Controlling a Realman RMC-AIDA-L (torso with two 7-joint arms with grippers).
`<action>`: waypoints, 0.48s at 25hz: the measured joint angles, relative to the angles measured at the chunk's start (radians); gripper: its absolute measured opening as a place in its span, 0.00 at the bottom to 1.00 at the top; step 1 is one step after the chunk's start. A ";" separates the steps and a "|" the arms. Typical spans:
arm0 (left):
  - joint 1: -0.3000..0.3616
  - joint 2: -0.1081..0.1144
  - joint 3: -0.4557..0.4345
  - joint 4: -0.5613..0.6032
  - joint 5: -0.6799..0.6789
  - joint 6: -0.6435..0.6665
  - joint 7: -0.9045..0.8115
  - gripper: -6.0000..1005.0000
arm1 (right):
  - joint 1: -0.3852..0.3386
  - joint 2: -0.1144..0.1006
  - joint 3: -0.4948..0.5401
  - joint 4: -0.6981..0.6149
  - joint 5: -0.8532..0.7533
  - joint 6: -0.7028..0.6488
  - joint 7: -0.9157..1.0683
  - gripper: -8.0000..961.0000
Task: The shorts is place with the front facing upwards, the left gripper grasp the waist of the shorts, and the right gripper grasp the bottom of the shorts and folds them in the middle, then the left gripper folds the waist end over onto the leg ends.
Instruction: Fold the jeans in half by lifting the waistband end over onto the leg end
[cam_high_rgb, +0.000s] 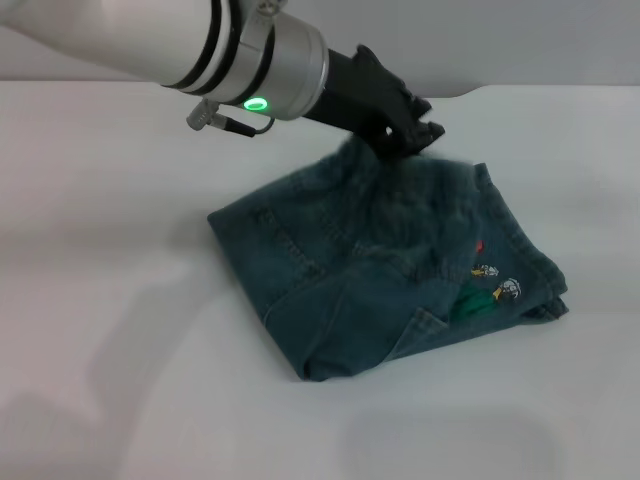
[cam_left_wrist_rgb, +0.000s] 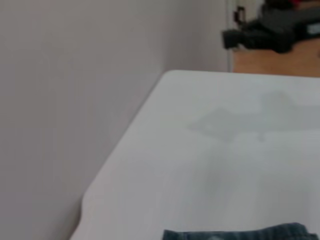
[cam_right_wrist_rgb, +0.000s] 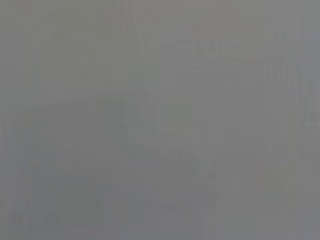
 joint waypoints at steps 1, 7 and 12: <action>0.005 0.001 0.000 0.000 0.000 -0.013 -0.005 0.18 | 0.001 0.000 0.002 0.007 0.000 -0.005 0.000 0.05; 0.015 0.004 -0.008 0.001 -0.002 -0.029 -0.012 0.39 | 0.004 -0.002 0.007 0.020 0.000 -0.015 0.000 0.05; 0.028 0.005 -0.013 0.013 -0.002 -0.029 -0.013 0.51 | 0.008 -0.002 0.006 0.020 0.000 -0.015 -0.001 0.05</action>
